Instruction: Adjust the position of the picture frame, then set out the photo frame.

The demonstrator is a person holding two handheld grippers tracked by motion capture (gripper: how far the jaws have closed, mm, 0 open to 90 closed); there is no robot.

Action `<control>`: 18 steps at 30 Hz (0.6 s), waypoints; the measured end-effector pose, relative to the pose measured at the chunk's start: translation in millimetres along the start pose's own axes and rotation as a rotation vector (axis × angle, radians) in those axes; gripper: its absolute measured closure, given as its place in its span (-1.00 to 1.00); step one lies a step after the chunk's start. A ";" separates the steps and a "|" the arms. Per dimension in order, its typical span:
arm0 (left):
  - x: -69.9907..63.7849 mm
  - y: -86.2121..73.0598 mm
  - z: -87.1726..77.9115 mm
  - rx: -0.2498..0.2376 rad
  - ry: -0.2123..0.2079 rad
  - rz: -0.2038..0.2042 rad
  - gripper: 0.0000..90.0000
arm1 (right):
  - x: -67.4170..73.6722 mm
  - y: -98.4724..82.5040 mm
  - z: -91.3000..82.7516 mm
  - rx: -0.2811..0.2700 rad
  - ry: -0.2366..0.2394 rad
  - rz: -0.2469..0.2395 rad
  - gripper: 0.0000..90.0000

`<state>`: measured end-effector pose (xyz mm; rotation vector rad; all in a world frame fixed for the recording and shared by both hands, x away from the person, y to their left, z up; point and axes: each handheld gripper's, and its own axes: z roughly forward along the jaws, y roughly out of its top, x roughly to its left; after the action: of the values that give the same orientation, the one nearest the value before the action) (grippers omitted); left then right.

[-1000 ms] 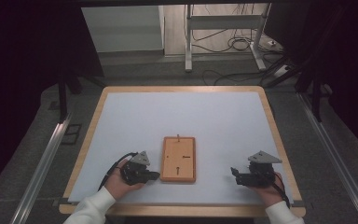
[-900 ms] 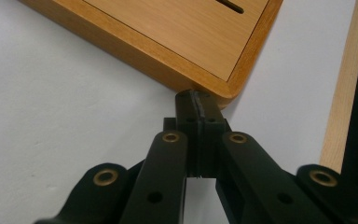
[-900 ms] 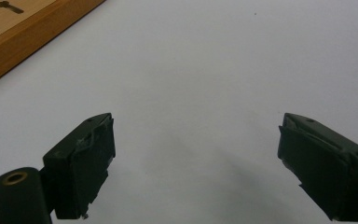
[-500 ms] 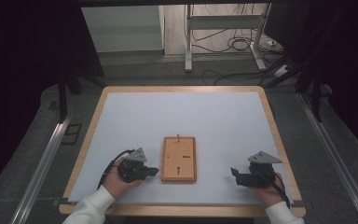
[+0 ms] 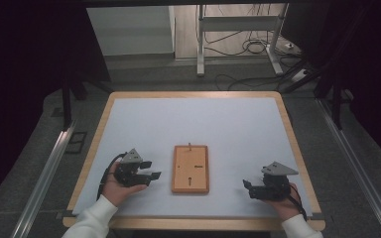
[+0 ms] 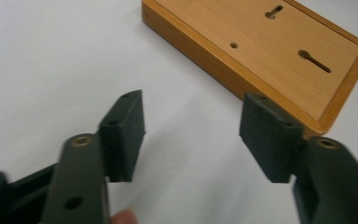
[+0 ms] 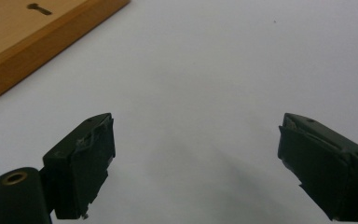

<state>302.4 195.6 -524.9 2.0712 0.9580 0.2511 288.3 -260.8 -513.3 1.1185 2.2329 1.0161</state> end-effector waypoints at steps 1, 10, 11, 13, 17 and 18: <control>1.0 -0.2 -0.2 -0.004 0.001 0.002 -0.20 | 0.8 0.2 0.2 -0.001 0.005 -0.001 -0.75; 6.5 -0.9 -2.3 -0.021 0.012 0.001 -0.25 | 2.4 0.3 0.8 0.003 0.010 0.002 -0.75; 7.1 -0.6 -2.4 -0.023 0.011 0.002 -0.26 | 2.8 0.4 0.9 0.002 0.012 0.001 -0.75; 7.3 0.7 -2.6 -0.034 0.011 0.004 -0.29 | 3.5 0.8 0.9 0.001 0.015 -0.004 -0.75; 7.0 7.7 -0.8 -0.047 0.006 0.017 -0.32 | 3.8 1.8 0.8 -0.005 0.037 0.006 -0.75; 6.7 9.4 -0.3 -0.051 0.009 0.022 -0.31 | 3.9 1.8 1.1 -0.007 0.042 0.006 -0.75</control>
<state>312.0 197.0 -518.6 2.0368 0.9257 0.2932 287.7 -256.5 -512.9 1.1111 2.2587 1.0583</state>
